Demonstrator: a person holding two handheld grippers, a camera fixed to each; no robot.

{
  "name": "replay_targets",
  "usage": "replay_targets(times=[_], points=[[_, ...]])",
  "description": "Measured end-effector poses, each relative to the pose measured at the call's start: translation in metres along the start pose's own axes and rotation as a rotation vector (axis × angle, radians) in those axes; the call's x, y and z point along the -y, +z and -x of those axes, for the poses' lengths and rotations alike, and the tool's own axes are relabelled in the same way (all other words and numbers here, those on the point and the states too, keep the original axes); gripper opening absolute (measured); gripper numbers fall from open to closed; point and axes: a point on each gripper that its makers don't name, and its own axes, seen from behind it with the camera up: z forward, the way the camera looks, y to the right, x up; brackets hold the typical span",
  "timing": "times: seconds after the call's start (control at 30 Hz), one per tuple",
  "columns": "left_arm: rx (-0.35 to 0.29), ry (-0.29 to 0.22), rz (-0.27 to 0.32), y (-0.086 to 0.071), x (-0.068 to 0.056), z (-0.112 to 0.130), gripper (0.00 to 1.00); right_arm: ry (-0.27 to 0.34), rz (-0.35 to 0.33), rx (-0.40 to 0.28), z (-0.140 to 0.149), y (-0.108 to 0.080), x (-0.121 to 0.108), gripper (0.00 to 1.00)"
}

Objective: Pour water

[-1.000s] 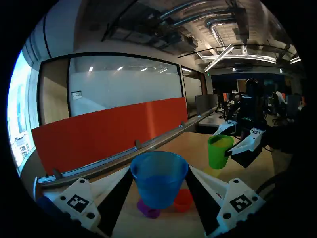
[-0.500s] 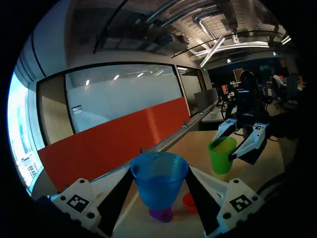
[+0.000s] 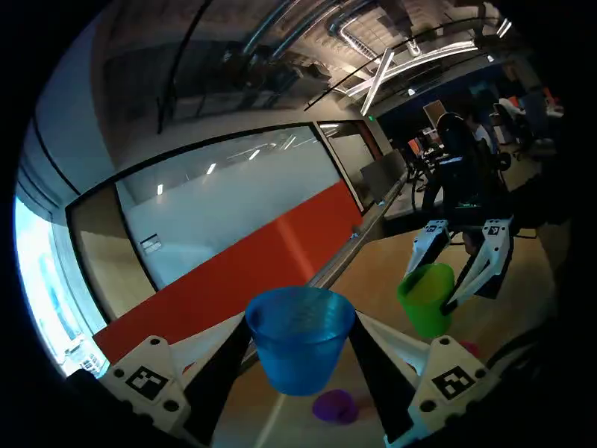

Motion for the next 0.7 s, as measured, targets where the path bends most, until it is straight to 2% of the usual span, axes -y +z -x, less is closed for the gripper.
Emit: replay_targets(times=[0.17, 0.37, 0.7], points=[[-0.004, 0.046, -0.003, 0.004, 0.002, -0.009, 0.87, 0.004, -0.012, 0.0, 0.001, 0.003, 0.004, 0.91], [-0.002, 0.128, -0.01, 0.005, 0.004, -0.016, 0.87, 0.008, -0.022, 0.001, 0.003, 0.007, 0.007, 0.92], [0.001, 0.25, -0.015, 0.006, -0.003, -0.025, 0.87, 0.005, -0.04, 0.002, 0.002, 0.015, 0.013, 0.92]])
